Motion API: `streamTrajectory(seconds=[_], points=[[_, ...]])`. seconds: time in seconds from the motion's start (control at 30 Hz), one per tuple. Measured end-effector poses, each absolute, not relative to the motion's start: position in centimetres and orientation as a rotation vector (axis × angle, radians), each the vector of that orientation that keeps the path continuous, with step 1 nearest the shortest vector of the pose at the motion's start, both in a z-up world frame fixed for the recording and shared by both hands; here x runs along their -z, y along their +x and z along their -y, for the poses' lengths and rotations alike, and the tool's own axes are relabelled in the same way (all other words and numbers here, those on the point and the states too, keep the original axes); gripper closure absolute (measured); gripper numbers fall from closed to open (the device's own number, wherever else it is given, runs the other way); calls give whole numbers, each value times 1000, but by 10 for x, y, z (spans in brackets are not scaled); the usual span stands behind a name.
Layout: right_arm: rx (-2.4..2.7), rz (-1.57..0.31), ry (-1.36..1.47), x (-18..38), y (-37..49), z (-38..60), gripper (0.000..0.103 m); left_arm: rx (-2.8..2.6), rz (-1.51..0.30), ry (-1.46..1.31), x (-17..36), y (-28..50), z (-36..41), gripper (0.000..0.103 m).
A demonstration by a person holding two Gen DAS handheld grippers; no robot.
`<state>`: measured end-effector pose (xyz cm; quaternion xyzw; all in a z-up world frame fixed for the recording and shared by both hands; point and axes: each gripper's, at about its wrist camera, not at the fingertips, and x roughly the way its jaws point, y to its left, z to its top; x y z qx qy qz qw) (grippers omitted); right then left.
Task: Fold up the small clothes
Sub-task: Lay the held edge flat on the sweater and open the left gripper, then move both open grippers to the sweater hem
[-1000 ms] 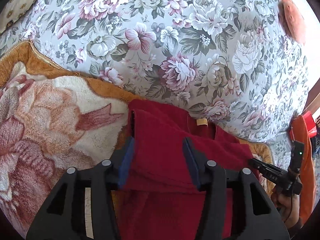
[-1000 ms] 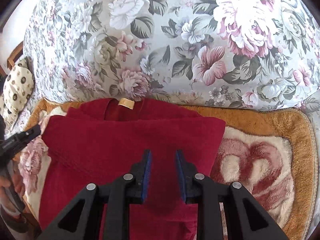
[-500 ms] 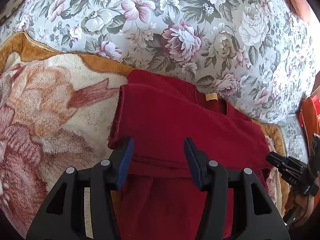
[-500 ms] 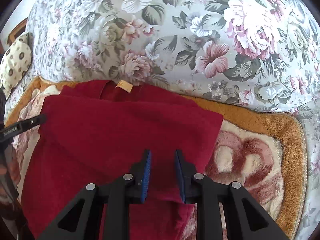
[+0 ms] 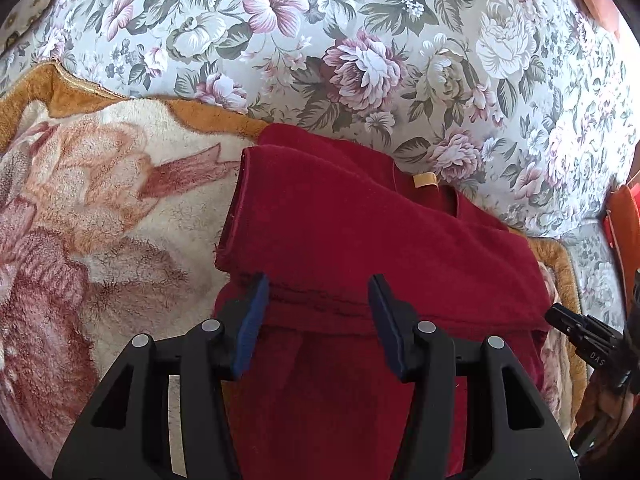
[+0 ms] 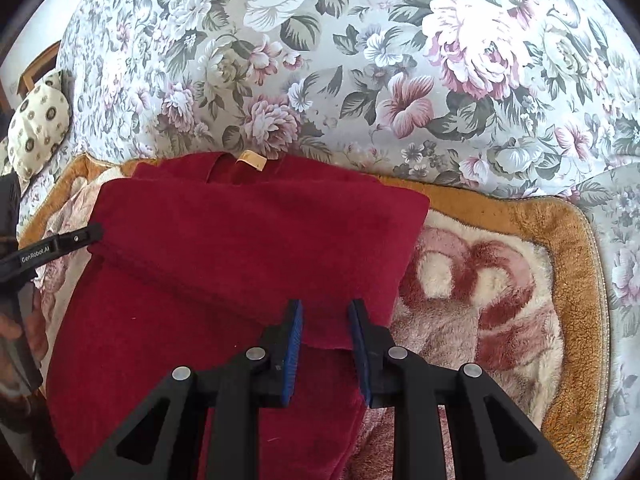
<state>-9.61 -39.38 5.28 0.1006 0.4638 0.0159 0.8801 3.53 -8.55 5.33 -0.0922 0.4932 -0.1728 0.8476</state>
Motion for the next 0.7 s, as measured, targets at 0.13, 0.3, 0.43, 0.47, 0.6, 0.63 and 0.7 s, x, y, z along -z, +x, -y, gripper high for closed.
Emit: streamTrajectory(seconds=[0.13, 0.3, 0.43, 0.47, 0.6, 0.63, 0.7], points=[[-16, -1007, 200, -37, -86, 394, 81, 357, -1030, -139, -50, 35, 94, 48], [-21, -997, 216, -51, -108, 396, 80, 364, -1037, -141, -55, 24, 92, 48], [-27, -1073, 230, -28, -118, 393, 80, 340, -1059, -133, -53, 12, 89, 48], [-35, -1082, 236, -22, -118, 391, 80, 332, -1073, -133, -51, 8, 89, 48], [-27, -1062, 276, -33, -129, 389, 80, 306, -1080, -115, -54, -16, 81, 48], [-39, -1049, 301, -38, -135, 388, 80, 298, -1077, -104, -56, -23, 78, 48], [-56, -1031, 314, -48, -150, 383, 80, 291, -1072, -97, -60, -37, 74, 48]])
